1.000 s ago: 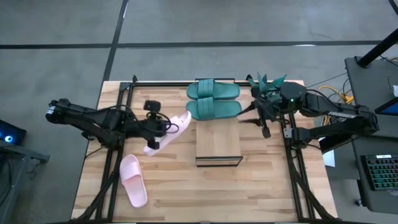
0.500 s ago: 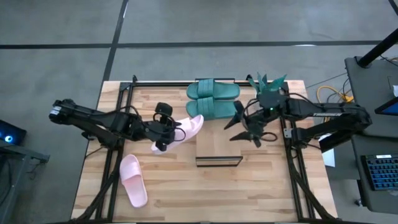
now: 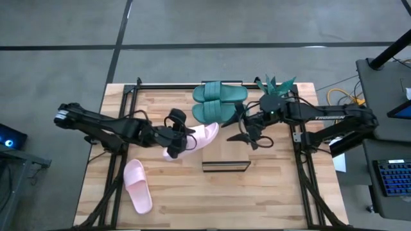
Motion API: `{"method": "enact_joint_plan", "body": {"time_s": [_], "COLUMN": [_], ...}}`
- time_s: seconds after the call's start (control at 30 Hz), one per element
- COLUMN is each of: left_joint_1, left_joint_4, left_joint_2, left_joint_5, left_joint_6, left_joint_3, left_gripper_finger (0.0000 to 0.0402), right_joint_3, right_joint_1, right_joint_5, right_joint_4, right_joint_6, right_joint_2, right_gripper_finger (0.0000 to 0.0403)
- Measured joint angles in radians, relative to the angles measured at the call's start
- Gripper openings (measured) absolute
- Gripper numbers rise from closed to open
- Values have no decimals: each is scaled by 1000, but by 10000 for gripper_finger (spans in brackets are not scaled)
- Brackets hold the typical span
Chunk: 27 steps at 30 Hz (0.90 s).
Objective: Pick and place slides into the shelf
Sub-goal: Put the right pink slipper on the shelf
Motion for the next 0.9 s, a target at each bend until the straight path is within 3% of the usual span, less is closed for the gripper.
{"method": "enact_joint_plan", "body": {"time_s": [0.7, 0.9], "left_joint_1": [-4, -4], "left_joint_4": [202, 216], "left_joint_2": [52, 61], "left_joint_5": [3, 3], "left_joint_6": [193, 203], "left_joint_3": [14, 14], "left_gripper_finger": [0, 0], "right_joint_3": [13, 15], "right_joint_1": [8, 13], "right_joint_5": [-1, 3], "right_joint_4": [-2, 9], "right_joint_6": [13, 2], "right_joint_2": [56, 78], "right_gripper_finger": [238, 201]}}
